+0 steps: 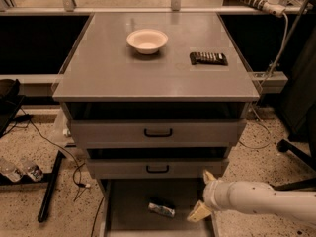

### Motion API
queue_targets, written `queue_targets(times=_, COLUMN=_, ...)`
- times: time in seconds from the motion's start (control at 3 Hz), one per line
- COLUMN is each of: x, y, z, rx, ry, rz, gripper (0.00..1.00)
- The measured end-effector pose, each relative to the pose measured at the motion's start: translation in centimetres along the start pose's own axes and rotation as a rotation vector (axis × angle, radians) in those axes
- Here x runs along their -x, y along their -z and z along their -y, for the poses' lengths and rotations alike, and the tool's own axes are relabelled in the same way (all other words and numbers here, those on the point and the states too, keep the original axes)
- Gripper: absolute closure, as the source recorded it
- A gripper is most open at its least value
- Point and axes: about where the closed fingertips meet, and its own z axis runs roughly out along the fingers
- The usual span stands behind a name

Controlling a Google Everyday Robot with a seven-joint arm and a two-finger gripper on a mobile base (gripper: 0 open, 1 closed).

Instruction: Pick redbull can from bottom drawer and place on counter

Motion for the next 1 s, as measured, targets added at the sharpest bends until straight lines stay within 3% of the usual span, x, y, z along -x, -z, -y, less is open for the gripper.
queue_targets(times=0.33, x=-3.2, y=-5.8, z=-0.5, rx=-0.013, ry=-0.01, rz=0.051, gripper=0.0)
queue_targets(times=0.67, x=-6.0, y=-10.8, z=-2.5, rx=0.019, ry=0.002, rz=0.091, gripper=0.0)
queue_targets(times=1.0, x=-8.1, y=-15.6, z=-4.2, rx=0.083, ry=-0.03, rz=0.138, gripper=0.0)
